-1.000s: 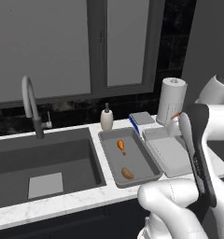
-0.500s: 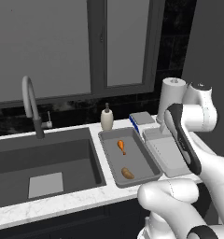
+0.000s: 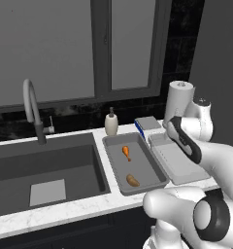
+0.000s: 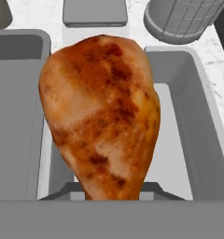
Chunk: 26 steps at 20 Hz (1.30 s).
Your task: Place one sweet potato and one chicken drumstick in each tupperware on the nearby counter, to pack two identical lunches.
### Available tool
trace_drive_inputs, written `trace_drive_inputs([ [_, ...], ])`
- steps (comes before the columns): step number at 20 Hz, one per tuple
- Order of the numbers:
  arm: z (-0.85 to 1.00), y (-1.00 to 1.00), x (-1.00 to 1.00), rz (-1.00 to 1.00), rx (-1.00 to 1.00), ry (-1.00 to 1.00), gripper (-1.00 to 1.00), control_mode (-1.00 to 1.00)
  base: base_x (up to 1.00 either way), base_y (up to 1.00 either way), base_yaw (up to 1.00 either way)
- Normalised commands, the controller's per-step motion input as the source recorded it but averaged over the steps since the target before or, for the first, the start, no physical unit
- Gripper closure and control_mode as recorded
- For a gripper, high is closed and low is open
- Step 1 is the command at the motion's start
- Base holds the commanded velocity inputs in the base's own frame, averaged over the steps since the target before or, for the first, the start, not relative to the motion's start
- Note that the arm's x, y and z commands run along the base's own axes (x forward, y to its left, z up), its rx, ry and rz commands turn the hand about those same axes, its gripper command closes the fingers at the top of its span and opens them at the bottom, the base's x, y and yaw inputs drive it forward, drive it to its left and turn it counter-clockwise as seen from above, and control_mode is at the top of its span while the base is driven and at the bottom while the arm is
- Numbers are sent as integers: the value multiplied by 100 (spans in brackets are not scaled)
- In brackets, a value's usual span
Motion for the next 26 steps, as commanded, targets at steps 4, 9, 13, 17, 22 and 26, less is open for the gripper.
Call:
trace_drive_inputs([
  [4, -60, -29, 28, 4, 0, -6, 100, -100, 0, 0, 0],
  [9, -51, -17, 2, 3, 0, -1, 100, -100, 0, 0, 0],
  [13, -22, -3, 0, 1, 0, 4, 100, -100, 0, 0, 0],
  [17, -4, 0, 1, 0, 0, 3, -100, -100, 0, 0, 0],
  [22, 0, 0, 1, 0, 0, 0, -100, -100, 0, 0, 0],
  [26, 8, 0, 0, 0, 0, 0, -100, -100, 0, 0, 0],
])
